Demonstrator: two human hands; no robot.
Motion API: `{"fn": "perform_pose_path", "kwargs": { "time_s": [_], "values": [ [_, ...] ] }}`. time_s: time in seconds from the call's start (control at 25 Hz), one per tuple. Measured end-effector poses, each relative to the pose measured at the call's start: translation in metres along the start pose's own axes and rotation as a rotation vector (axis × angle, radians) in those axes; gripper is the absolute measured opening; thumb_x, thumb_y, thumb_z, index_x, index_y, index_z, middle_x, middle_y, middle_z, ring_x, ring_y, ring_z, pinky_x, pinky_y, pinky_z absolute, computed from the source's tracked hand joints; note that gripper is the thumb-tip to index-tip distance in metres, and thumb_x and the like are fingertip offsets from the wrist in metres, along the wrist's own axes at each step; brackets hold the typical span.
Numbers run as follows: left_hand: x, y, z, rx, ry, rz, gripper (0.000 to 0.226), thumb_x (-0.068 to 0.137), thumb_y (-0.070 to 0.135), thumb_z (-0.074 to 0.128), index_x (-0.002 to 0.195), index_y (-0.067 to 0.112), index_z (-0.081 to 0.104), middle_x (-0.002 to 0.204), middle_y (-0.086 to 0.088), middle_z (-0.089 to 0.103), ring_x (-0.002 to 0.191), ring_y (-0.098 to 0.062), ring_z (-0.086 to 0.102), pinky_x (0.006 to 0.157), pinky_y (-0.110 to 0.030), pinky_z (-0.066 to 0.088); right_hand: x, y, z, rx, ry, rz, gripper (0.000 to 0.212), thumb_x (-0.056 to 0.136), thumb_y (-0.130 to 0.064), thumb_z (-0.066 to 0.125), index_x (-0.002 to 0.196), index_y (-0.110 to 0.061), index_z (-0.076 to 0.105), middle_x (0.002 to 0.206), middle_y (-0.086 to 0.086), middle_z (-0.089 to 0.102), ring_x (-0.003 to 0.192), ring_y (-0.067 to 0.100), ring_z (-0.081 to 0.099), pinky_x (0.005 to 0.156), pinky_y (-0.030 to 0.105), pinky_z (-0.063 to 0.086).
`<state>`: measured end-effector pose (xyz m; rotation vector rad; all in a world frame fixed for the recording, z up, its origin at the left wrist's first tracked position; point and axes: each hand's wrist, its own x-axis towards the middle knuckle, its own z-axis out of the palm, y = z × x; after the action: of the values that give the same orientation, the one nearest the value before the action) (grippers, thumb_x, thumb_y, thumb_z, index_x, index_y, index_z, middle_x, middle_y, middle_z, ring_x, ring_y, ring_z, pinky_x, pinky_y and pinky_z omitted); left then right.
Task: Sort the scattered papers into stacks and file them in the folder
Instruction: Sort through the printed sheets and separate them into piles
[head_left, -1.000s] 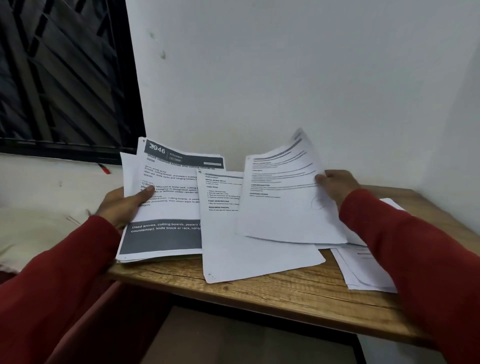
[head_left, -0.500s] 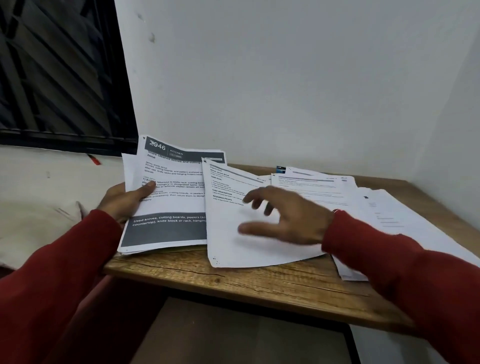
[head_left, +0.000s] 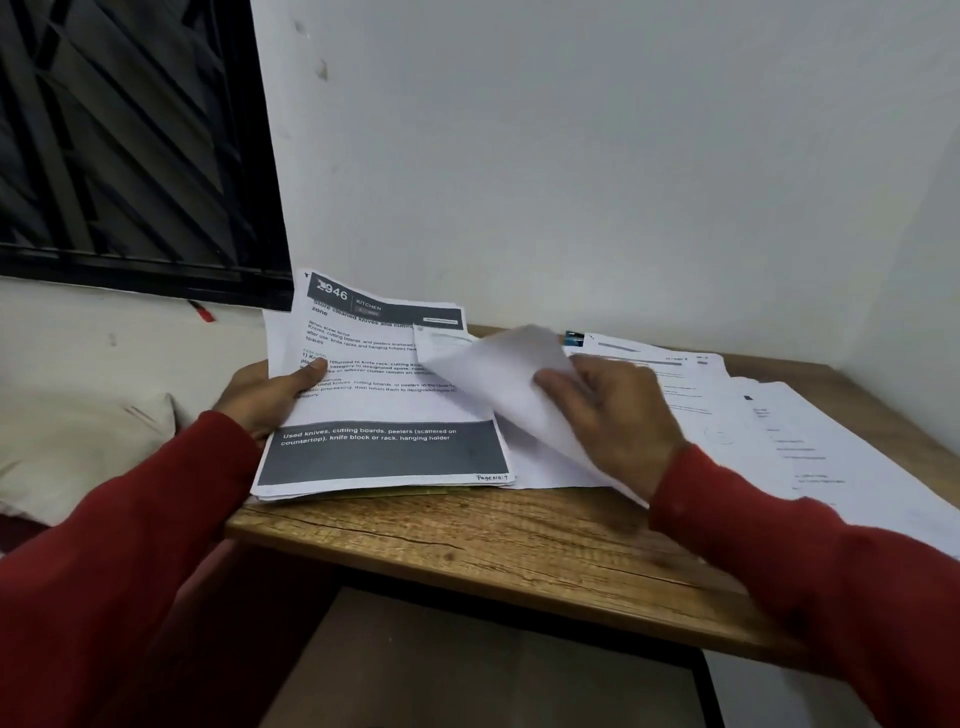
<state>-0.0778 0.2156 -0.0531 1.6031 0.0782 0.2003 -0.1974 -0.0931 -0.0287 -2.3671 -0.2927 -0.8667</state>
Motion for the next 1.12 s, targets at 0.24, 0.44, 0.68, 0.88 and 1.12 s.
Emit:
{"fn": "perform_pose_path", "kwargs": {
  "time_s": [0.24, 0.44, 0.68, 0.88, 1.12],
  "values": [
    [-0.002, 0.001, -0.001, 0.029, 0.002, 0.009, 0.034, 0.093, 0.015, 0.067, 0.123, 0.0, 0.062, 0.111, -0.013, 0.063, 0.043, 0.003, 0.061, 0.042, -0.011, 0.048, 0.019, 0.016, -0.015, 0.178, 0.064, 0.183, 0.031, 0.092, -0.038, 0.066, 0.081, -0.01, 0.071, 0.077, 0.009, 0.07, 0.072, 0.026, 0.064, 0.063, 0.041, 0.048],
    [-0.008, 0.01, -0.006, 0.045, 0.044, 0.03, 0.036, 0.092, 0.017, 0.068, 0.123, 0.001, 0.063, 0.119, -0.016, 0.065, 0.067, -0.013, 0.062, 0.056, -0.022, 0.049, -0.011, -0.004, 0.006, 0.13, -0.543, -0.035, 0.024, 0.093, -0.049, 0.059, 0.1, -0.03, 0.073, 0.099, -0.014, 0.07, 0.09, -0.007, 0.06, 0.078, 0.018, 0.047],
    [-0.001, 0.033, -0.032, 0.106, 0.142, 0.25, 0.035, 0.093, 0.017, 0.067, 0.125, 0.003, 0.062, 0.117, -0.01, 0.062, 0.063, -0.005, 0.066, 0.06, -0.012, 0.051, -0.003, 0.021, -0.014, 0.052, -0.474, 0.019, 0.03, 0.098, -0.037, 0.057, 0.122, -0.024, 0.068, 0.126, -0.013, 0.065, 0.114, -0.002, 0.057, 0.103, 0.022, 0.043],
    [0.002, 0.042, -0.049, 0.06, 0.266, 0.366, 0.039, 0.089, 0.028, 0.072, 0.121, 0.006, 0.067, 0.115, -0.013, 0.069, 0.102, -0.028, 0.066, 0.094, -0.041, 0.052, -0.005, 0.071, -0.053, -0.368, -0.674, 0.331, 0.091, 0.076, -0.081, 0.048, 0.15, -0.03, 0.036, 0.159, -0.009, 0.031, 0.147, 0.011, 0.026, 0.121, 0.033, 0.019],
    [0.005, 0.042, -0.025, -0.191, 0.316, 0.344, 0.031, 0.091, 0.019, 0.069, 0.119, 0.006, 0.067, 0.116, -0.008, 0.068, 0.094, -0.021, 0.069, 0.094, -0.039, 0.055, -0.01, 0.083, -0.046, -0.372, -0.67, 0.3, 0.085, 0.077, -0.081, 0.032, 0.149, -0.036, 0.038, 0.16, -0.01, 0.03, 0.147, 0.014, 0.026, 0.121, 0.042, 0.02]
  ]
}}
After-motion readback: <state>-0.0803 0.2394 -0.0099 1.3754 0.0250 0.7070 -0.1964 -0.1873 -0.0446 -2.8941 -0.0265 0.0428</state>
